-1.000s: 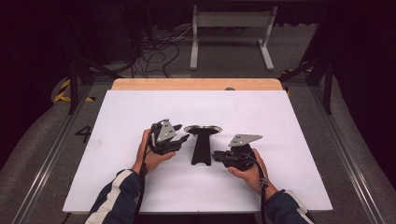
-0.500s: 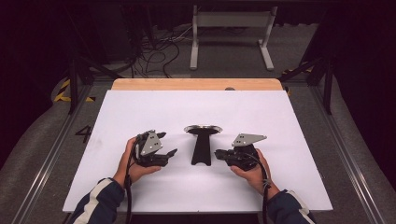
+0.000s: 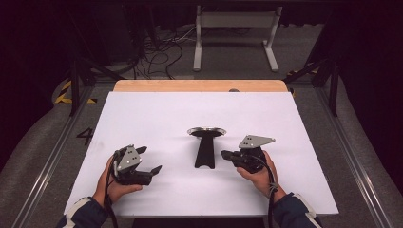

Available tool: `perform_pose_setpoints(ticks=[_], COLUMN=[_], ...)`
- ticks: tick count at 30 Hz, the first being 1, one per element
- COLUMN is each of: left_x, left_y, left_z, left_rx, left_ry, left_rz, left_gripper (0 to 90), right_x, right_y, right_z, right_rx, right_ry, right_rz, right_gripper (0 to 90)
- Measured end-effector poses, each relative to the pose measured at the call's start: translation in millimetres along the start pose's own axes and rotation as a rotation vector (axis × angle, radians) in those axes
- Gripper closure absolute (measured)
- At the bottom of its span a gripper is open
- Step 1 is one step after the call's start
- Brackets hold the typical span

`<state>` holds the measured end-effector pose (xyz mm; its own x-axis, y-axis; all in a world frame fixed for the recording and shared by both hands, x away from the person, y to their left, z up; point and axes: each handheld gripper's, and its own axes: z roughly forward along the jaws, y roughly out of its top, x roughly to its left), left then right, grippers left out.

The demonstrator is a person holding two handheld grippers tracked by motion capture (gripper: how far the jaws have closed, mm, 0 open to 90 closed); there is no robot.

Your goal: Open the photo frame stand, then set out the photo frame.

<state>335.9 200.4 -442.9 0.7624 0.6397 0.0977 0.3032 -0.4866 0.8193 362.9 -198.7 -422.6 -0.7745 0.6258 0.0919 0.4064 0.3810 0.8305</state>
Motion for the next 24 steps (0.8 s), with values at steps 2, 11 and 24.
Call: perform_pose_setpoints(ticks=[2, 11, 24], left_x=[-0.6, 0.3, -0.4], left_y=[-10.2, -22.5, -19.6], left_z=[-2.1, -5.9, 2.4], left_rx=[0.029, 0.057, 0.052], left_ry=[0.003, 0.003, 0.006], left_rz=[-0.026, -0.046, -0.048], left_gripper=[14.7, 14.8, 16.6], right_x=[0.0, 2.1, 9.8], right_y=[0.0, -0.2, 0.8], right_z=[-0.4, -1.0, -6.7], right_rx=[-0.010, -0.001, -0.022], right_ry=[0.005, -0.006, -0.013], right_rz=[0.005, -0.008, 0.001], right_gripper=[90.0, 90.0, 90.0])
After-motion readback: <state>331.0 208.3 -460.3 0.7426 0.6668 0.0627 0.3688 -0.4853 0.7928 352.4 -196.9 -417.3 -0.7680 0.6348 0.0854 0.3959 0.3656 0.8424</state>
